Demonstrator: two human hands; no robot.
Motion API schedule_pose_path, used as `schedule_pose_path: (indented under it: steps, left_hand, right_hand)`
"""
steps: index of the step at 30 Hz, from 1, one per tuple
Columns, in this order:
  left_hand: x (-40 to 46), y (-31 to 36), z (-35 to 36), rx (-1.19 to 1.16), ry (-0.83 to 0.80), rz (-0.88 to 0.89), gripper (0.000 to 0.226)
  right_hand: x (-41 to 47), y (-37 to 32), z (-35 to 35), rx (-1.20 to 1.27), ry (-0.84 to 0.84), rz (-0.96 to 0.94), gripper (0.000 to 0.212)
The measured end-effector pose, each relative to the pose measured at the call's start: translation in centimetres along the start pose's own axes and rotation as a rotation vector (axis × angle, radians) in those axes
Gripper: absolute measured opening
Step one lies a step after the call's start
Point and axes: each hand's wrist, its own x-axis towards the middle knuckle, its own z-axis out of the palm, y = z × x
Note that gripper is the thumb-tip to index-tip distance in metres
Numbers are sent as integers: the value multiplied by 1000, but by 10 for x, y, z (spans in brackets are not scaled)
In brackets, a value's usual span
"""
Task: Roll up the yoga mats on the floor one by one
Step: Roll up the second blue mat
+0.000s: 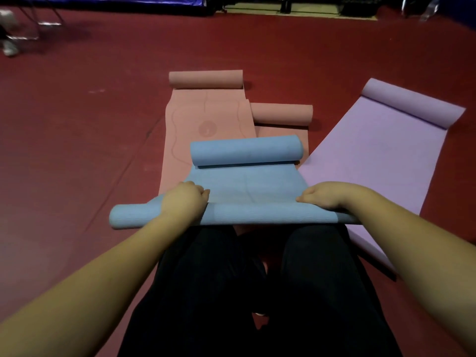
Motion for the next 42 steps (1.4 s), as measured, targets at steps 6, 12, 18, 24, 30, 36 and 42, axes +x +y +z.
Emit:
schedule_pose_path:
  steps: [6,12,18,24,30,36,42]
  left_hand:
    - [-36,-2,25,-113,344,132,50]
    - [-25,-7,30,-76,369,169,47]
    - [-4,-5,21,-60,251,100,52]
    - [7,2,9,-99,51,49,55]
    - [16,4,-15,-25,-81,62,59]
    - [22,7,-44,18,-248,42,59]
    - [8,9,-25,-38,-424,43,57]
  right_hand:
    - [5,7,1,1,21,38,44]
    - [12,-1,8,-13,242,-2,39]
    - [-5,5,42,-131,695,-22,55]
    - [-9,11,70,-193,874,-56,59]
    - [2,2,38,-169,726,23,51]
    - [-17,-6,1,-177,473,48,52]
    - [-17,-5,11,-147,211,90,56]
